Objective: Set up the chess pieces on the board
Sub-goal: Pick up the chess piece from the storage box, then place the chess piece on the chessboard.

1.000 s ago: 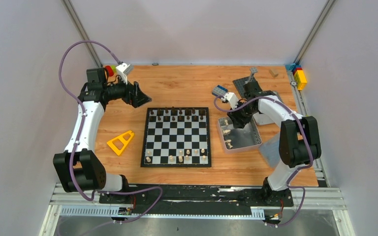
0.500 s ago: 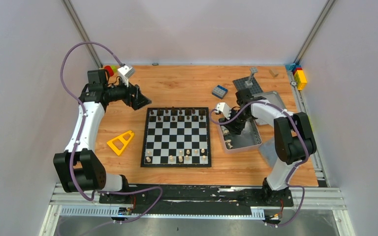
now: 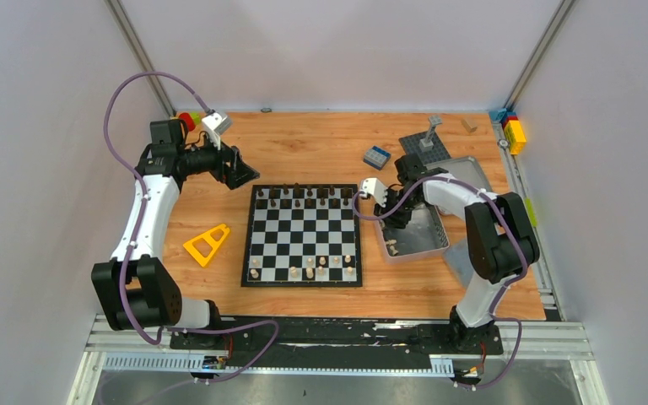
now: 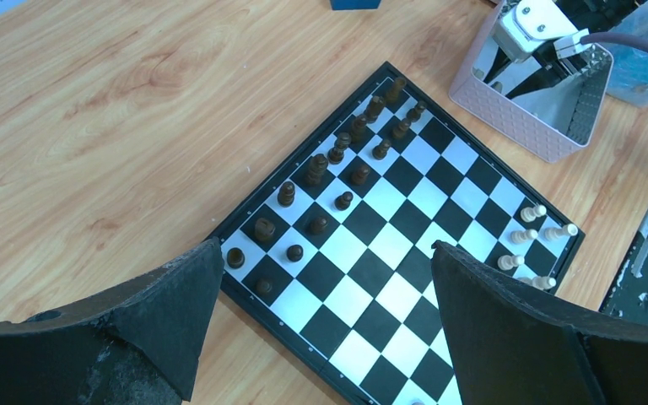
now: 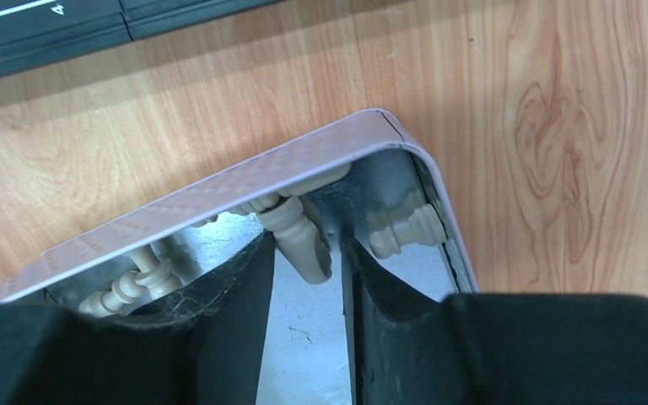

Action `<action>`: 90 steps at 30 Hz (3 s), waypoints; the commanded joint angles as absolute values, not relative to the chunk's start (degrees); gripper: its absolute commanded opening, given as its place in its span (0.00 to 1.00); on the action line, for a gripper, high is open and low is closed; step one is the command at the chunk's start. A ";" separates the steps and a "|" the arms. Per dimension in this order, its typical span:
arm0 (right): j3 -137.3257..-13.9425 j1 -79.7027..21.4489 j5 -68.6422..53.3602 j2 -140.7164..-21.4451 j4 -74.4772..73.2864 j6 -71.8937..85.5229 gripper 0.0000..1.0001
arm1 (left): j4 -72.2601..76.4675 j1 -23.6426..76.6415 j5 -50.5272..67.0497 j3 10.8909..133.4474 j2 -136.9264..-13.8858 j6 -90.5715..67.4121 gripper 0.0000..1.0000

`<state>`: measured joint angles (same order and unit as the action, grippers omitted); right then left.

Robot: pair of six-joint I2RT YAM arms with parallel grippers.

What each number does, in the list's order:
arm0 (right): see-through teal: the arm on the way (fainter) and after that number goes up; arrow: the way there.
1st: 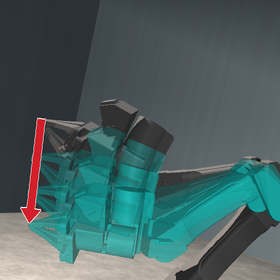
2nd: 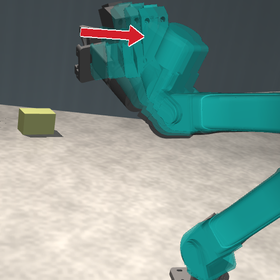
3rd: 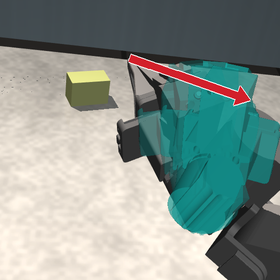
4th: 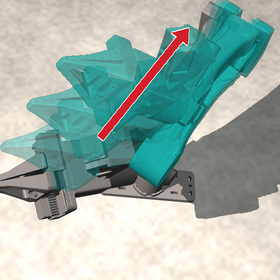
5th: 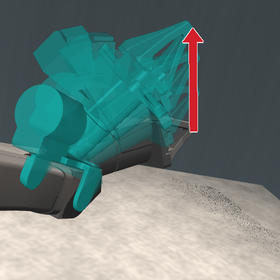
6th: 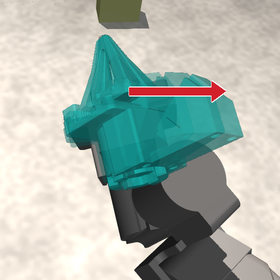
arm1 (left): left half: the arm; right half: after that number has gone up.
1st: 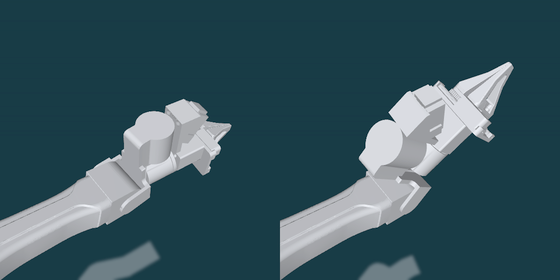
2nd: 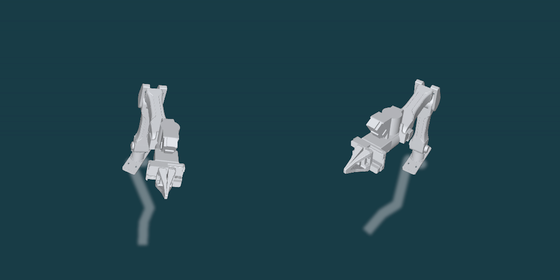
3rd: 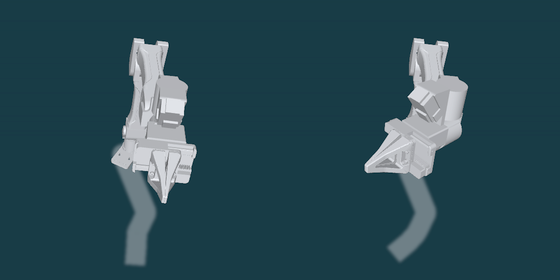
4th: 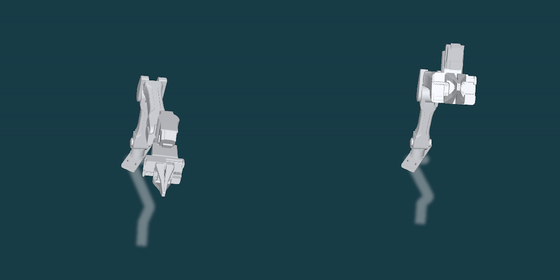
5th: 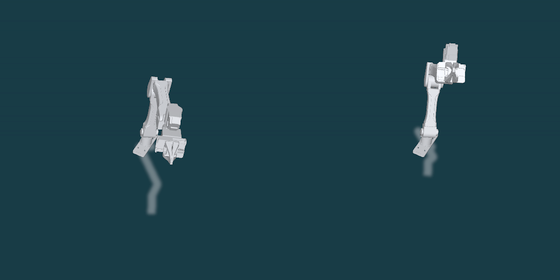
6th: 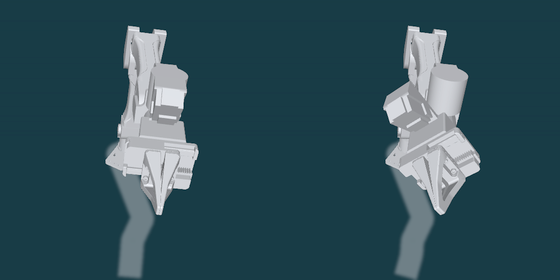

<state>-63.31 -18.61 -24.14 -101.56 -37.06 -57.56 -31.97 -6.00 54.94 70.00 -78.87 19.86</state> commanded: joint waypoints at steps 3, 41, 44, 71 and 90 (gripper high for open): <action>-61.85 -19.60 -25.21 -101.89 -38.16 -58.12 0.27 | -31.56 -5.66 55.63 69.53 -78.40 21.92 1.00; -84.84 -23.29 -42.47 -91.94 -44.70 -34.64 0.00 | -15.33 15.08 60.66 73.34 -88.34 -15.89 0.88; -85.44 -25.53 -42.71 -91.63 -40.30 -31.26 0.00 | -15.92 17.27 61.89 77.60 -93.26 -21.95 0.83; -85.98 -30.04 -39.33 -93.79 -33.07 -24.32 0.01 | -11.01 21.26 64.59 80.35 -102.01 -36.57 0.55; -87.76 -31.29 -36.36 -96.15 -33.06 -23.60 0.01 | -9.20 21.97 65.50 79.73 -102.51 -38.06 0.31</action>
